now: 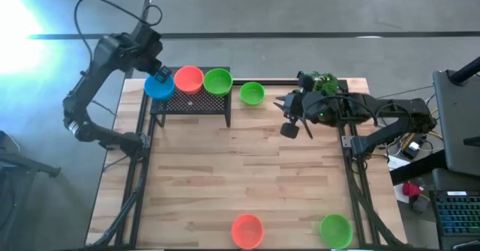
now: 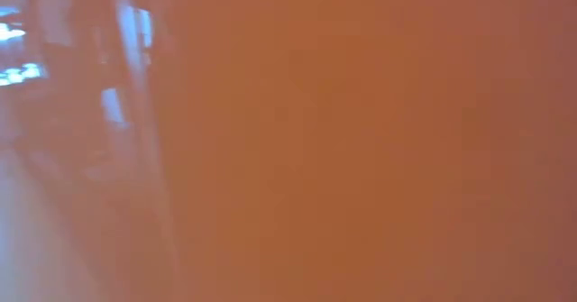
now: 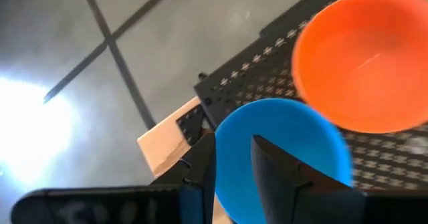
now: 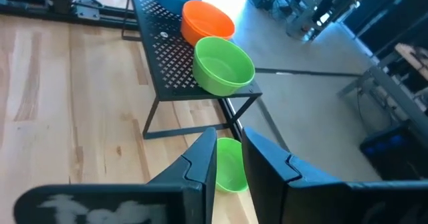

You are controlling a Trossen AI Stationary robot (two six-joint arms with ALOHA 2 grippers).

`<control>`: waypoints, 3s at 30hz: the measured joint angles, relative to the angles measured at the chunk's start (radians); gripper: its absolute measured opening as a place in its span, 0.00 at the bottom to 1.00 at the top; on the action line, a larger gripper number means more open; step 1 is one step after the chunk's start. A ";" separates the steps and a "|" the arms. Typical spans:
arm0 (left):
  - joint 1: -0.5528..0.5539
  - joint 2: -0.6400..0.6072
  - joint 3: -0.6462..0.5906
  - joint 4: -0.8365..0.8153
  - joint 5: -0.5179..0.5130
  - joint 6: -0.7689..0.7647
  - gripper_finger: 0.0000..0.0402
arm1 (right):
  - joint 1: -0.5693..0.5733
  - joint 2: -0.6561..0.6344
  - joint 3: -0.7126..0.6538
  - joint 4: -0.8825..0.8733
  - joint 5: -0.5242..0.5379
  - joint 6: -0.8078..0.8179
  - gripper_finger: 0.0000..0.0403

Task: Pick & Place Mini bowls
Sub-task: Stack the green bowl on top of the green bowl on the shelf

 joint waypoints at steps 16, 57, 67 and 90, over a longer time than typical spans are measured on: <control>-0.534 -0.219 -0.036 0.018 0.005 -0.410 0.22 | -0.249 0.065 -0.024 -0.005 -0.369 0.142 0.17; -0.869 -0.081 -0.037 0.205 -0.081 -0.484 0.22 | -0.718 0.604 -0.062 0.157 -0.637 0.522 0.35; -0.869 -0.081 -0.037 0.220 -0.078 -0.488 0.22 | -0.733 0.710 -0.047 0.229 -0.660 0.527 0.34; -0.869 -0.081 -0.037 0.226 -0.077 -0.496 0.22 | -0.732 0.621 -0.030 0.176 -0.645 0.424 0.02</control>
